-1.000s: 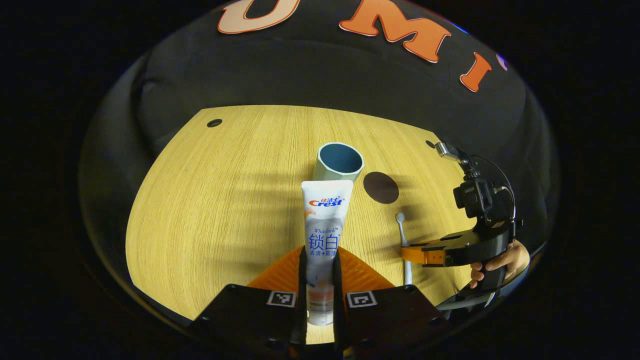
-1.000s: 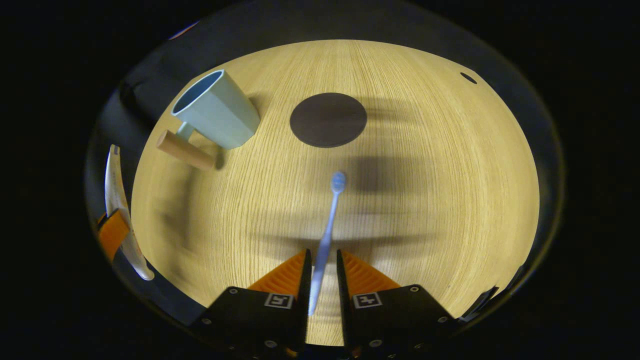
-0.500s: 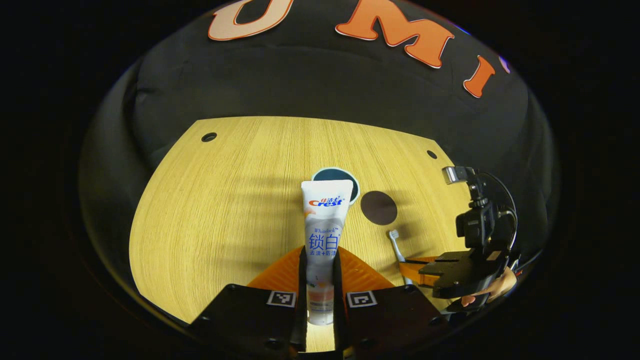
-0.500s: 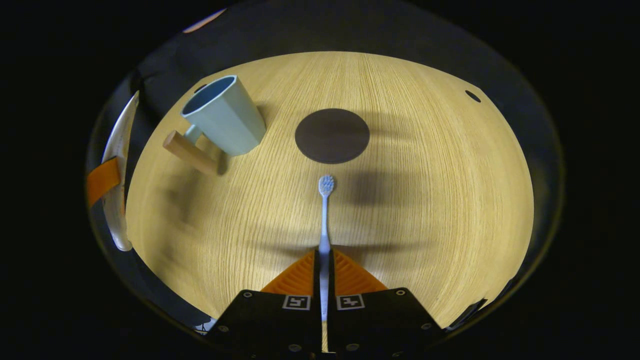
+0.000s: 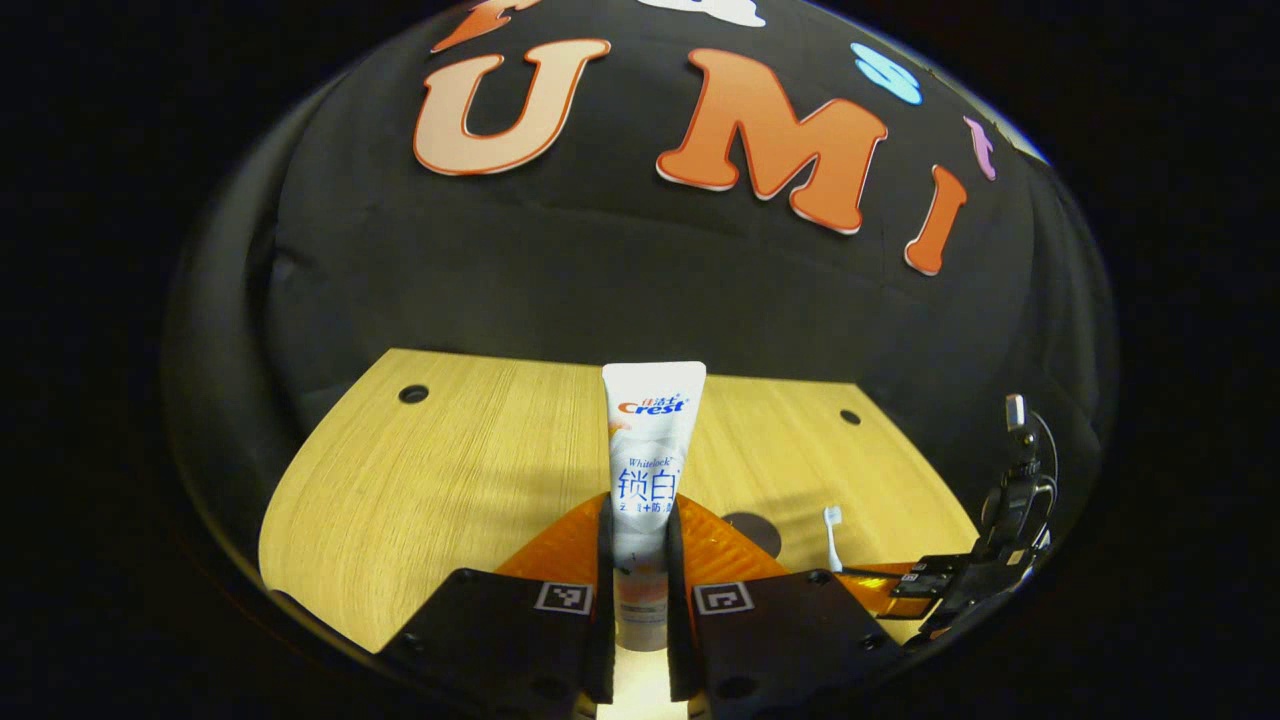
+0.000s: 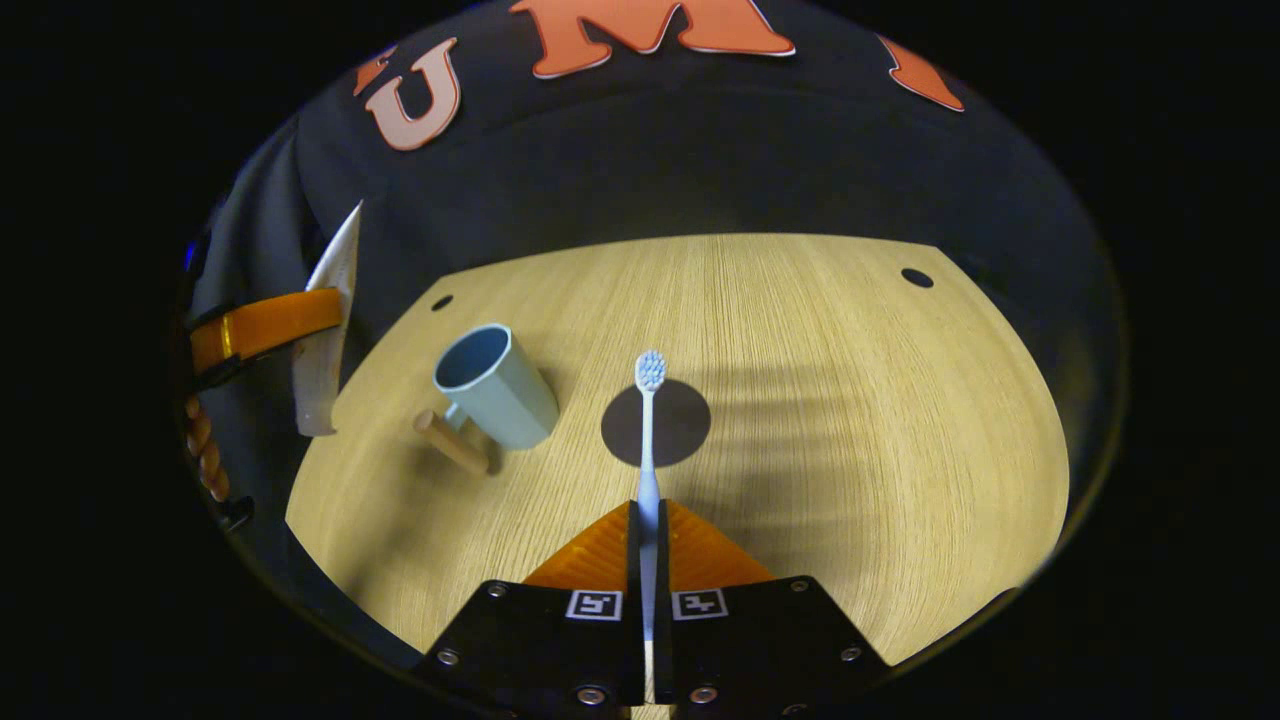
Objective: Put the toothbrush and toothpaste on the desktop into the cup, then pick up the cup and place it on the coaster on the desktop.
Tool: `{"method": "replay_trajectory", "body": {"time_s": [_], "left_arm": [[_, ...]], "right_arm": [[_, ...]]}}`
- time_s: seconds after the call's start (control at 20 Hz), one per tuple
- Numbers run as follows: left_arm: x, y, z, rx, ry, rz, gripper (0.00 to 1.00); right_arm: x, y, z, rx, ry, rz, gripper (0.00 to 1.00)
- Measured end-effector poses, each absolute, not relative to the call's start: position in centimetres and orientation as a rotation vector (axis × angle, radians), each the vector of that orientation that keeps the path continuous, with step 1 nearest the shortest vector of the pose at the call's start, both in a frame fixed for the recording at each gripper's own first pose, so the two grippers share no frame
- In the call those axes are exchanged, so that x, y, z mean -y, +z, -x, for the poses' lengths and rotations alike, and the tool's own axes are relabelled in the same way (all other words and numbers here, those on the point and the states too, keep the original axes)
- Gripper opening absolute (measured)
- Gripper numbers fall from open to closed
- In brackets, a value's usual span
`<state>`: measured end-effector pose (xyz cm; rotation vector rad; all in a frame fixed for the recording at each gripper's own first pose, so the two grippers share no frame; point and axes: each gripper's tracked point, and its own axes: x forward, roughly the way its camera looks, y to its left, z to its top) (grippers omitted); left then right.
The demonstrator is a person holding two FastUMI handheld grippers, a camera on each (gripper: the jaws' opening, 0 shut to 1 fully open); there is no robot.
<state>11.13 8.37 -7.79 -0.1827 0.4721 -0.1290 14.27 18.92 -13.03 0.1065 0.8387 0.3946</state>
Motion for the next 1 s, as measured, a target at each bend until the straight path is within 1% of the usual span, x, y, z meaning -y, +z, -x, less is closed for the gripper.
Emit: {"method": "replay_trajectory", "body": {"time_s": [0.05, 0.1, 0.3, 0.35, 0.4, 0.6, 0.85, 0.9, 1.0], "left_arm": [[-9.0, -8.1, -11.4, -0.427, -0.124, 0.192, 0.20], [-9.0, -8.6, -11.9, -0.383, -0.123, 0.203, 0.23], [-11.5, -8.1, -12.5, -0.191, -0.171, 0.289, 0.22], [-11.7, -8.6, -12.6, -0.159, -0.182, 0.296, 0.24], [-11.0, -8.9, -12.8, -0.141, -0.191, 0.285, 0.22], [-10.9, -8.8, -13.4, -0.100, -0.216, 0.277, 0.22], [-10.5, -10.3, -13.4, -0.116, -0.262, 0.249, 0.22], [-10.3, -10.6, -13.2, -0.119, -0.280, 0.240, 0.24], [-9.9, -10.6, -12.9, -0.094, -0.308, 0.230, 0.22]], "right_arm": [[-18.8, -12.3, -14.8, -0.788, 0.408, -0.113, 0.04], [-18.7, -11.5, -15.3, -0.748, 0.420, -0.118, 0.04], [-19.4, -8.6, -17.2, -0.578, 0.472, -0.153, 0.04], [-19.6, -7.9, -17.6, -0.543, 0.481, -0.164, 0.04], [-20.0, -7.0, -18.1, -0.507, 0.496, -0.177, 0.04], [-21.8, -5.7, -19.8, -0.395, 0.529, -0.196, 0.04], [-23.0, -5.2, -20.9, -0.345, 0.558, -0.233, 0.04], [-23.3, -5.0, -21.0, -0.338, 0.563, -0.239, 0.04], [-23.7, -4.4, -21.3, -0.310, 0.570, -0.251, 0.04]]}}
